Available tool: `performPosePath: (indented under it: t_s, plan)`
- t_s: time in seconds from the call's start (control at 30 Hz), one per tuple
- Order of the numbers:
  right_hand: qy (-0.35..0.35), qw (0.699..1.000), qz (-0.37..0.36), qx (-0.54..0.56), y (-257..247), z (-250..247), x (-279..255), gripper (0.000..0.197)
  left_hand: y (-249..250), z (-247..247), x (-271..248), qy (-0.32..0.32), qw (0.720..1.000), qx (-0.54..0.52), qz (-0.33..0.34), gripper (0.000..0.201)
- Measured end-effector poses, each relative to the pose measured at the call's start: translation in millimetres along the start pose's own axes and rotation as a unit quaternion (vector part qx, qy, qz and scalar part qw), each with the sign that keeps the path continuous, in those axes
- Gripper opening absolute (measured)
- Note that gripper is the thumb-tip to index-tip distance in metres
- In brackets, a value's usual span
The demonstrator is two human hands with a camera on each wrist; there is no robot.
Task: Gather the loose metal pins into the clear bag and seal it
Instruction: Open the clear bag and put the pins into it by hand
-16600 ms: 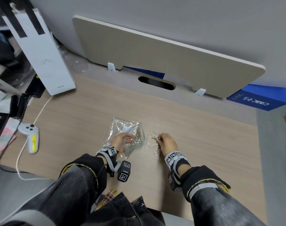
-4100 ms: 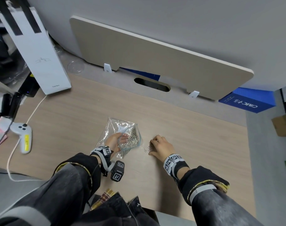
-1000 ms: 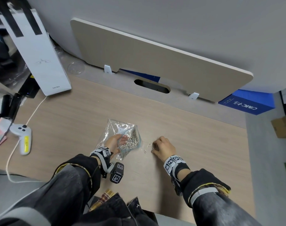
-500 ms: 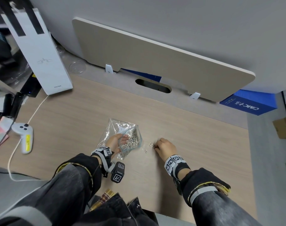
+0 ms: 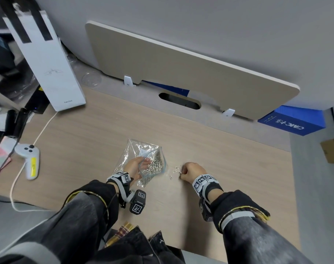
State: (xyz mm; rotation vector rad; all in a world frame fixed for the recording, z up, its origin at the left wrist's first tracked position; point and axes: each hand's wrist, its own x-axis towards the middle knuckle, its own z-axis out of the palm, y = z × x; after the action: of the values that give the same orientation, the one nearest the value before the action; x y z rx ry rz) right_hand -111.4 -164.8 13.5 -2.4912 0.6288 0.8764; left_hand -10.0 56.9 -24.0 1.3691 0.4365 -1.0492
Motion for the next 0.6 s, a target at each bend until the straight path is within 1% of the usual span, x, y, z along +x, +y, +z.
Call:
performPosePath:
  t_s: [0.1, 0.27, 0.4, 0.5, 0.6]
  plan:
    - [-0.006, 1.000, 0.005, 0.003, 0.5, 3.3, -2.9, 0.018, 0.5, -1.3, -1.2, -0.005, 1.000, 0.009, 0.000, 0.033]
    - [0.001, 1.000, 0.012, 0.006, -3.5, 4.4, -10.9, 0.023, 1.7, -1.8, -2.9, -0.005, 1.000, 0.011, -0.003, 0.033]
    - [0.023, 0.998, 0.015, 0.052, -3.4, 7.2, -13.3, 0.020, 3.4, 0.5, -5.7, -0.005, 1.000, 0.002, -0.005, 0.030]
    - [0.059, 0.990, 0.007, 0.125, -10.0, 2.5, -13.3, 0.014, 4.9, 2.5, -7.6, -0.003, 1.000, -0.008, -0.005, 0.024]
    - [0.112, 0.980, -0.032, 0.162, -35.2, -10.0, -15.9, 0.010, 3.5, 1.0, -5.1, -0.006, 1.000, 0.002, -0.003, 0.025]
